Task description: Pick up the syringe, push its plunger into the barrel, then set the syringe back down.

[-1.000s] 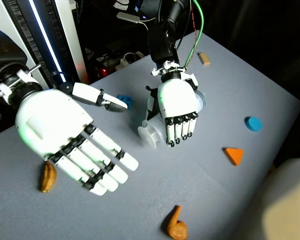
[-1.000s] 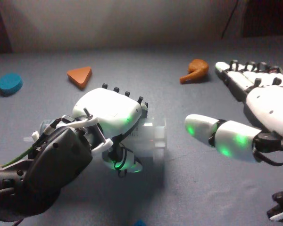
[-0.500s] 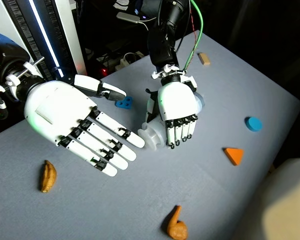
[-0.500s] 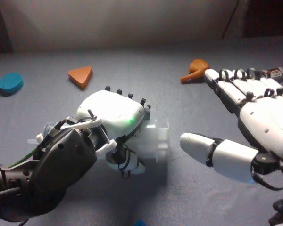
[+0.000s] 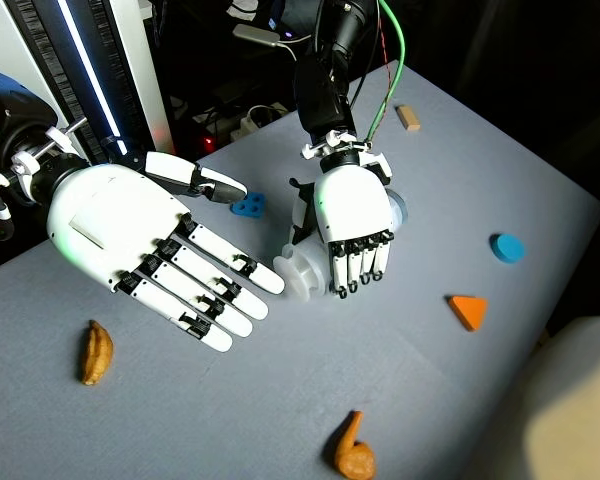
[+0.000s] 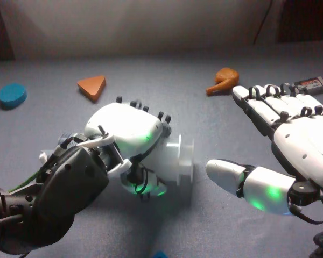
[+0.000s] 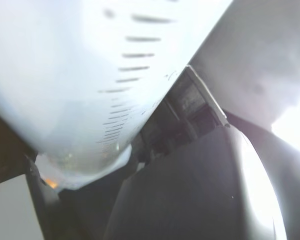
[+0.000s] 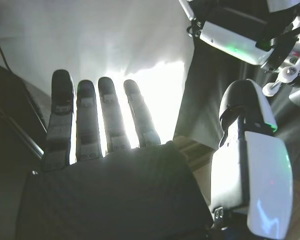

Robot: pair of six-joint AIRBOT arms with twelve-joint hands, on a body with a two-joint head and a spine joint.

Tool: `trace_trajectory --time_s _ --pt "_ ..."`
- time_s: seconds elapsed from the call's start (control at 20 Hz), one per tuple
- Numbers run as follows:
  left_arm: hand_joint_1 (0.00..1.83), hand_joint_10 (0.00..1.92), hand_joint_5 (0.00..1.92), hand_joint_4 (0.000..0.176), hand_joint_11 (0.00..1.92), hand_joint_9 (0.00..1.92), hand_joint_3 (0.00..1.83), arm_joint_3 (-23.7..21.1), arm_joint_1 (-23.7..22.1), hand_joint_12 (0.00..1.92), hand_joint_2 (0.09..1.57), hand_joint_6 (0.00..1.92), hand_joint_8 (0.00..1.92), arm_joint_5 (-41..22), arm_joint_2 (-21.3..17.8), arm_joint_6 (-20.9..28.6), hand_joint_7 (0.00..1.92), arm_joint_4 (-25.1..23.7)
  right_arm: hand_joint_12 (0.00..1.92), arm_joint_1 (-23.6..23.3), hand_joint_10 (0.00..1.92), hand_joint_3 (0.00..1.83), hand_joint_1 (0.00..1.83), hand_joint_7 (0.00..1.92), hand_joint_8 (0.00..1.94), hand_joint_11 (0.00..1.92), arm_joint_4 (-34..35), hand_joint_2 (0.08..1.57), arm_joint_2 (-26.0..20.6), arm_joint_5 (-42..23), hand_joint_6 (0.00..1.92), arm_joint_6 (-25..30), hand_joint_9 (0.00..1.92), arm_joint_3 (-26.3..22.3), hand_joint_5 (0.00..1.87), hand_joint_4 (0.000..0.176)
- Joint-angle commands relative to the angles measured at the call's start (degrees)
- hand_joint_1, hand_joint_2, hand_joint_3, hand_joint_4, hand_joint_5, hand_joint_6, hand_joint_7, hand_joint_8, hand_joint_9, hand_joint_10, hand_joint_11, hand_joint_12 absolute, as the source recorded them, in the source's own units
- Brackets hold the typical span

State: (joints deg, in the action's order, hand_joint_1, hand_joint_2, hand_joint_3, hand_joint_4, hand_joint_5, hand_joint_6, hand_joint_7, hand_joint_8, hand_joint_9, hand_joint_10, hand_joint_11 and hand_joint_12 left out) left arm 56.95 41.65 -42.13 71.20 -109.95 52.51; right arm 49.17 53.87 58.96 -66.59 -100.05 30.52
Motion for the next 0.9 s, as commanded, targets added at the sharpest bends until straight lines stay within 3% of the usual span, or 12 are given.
trace_trajectory --time_s 0.0,0.15,0.2,0.35,0.5,0.65,0.8,0.85 --pt "0.7 0.0 0.64 0.0 0.22 0.54 0.0 -0.1 -0.5 0.73 1.02 0.0 0.0 -4.0 0.1 -0.2 0.61 -2.6 0.67 -0.4 0.01 0.0 0.0 0.05 0.0 0.0 -4.5 1.02 0.1 -4.5 0.0 0.4 0.05 0.0 0.01 0.043" --pt "0.54 0.0 0.41 0.0 0.04 0.34 0.0 -0.2 -0.7 0.79 1.0 0.0 0.0 -3.9 0.1 -0.2 0.38 -2.6 0.65 -0.3 0.0 0.0 0.0 0.05 0.0 0.0 -4.5 1.02 0.1 -4.6 0.0 0.4 0.05 0.1 0.01 0.043" --pt "0.45 0.0 0.3 0.0 0.0 0.22 0.0 -0.4 -1.0 0.67 0.99 0.0 0.0 -3.6 0.0 -0.2 0.25 -2.6 0.6 -0.2 0.0 0.0 0.0 0.03 0.0 0.0 -4.5 1.02 0.1 -4.7 0.0 0.4 0.04 0.2 0.01 0.044" --pt "0.39 0.0 0.22 0.0 0.0 0.14 0.0 -1.0 -1.8 0.54 0.97 0.0 0.0 -3.2 -0.6 -0.5 0.14 -2.6 0.68 -0.2 0.0 0.0 0.0 0.04 0.0 0.0 -4.5 1.02 0.1 -4.8 0.0 0.5 0.04 0.5 0.01 0.044" --pt "0.29 0.0 0.19 0.0 0.0 0.1 0.0 -2.0 -2.7 0.44 0.99 0.0 0.0 -2.8 -1.9 -0.7 0.11 -2.6 0.62 -0.1 0.0 0.0 0.0 0.04 0.0 0.0 -4.5 1.02 0.1 -4.9 0.0 0.5 0.03 0.5 0.01 0.044" --pt "0.22 0.0 0.18 0.0 0.0 0.1 0.0 -3.0 -3.8 0.49 0.99 0.0 0.0 -2.8 -3.8 -1.4 0.1 -2.6 0.61 0.0 0.0 0.0 0.0 0.04 0.0 0.0 -4.5 1.02 0.1 -4.9 0.0 0.5 0.04 0.6 0.02 0.044" --pt "0.22 0.0 0.17 0.0 0.0 0.08 0.0 -5.2 -5.6 0.39 0.99 0.0 0.0 -5.3 -6.5 -6.0 0.09 1.8 0.64 0.0 0.0 0.0 0.0 0.03 0.0 0.0 -4.5 1.02 0.1 -4.9 0.0 0.5 0.04 0.6 0.01 0.043" --pt "0.22 0.0 0.17 0.0 0.0 0.08 0.0 -6.4 -6.2 0.4 0.99 0.0 0.0 -8.0 -7.3 -8.1 0.09 5.2 0.62 0.0 0.0 0.0 0.0 0.03 0.0 0.0 -4.5 1.02 0.1 -4.9 0.0 0.5 0.04 0.6 0.01 0.043"
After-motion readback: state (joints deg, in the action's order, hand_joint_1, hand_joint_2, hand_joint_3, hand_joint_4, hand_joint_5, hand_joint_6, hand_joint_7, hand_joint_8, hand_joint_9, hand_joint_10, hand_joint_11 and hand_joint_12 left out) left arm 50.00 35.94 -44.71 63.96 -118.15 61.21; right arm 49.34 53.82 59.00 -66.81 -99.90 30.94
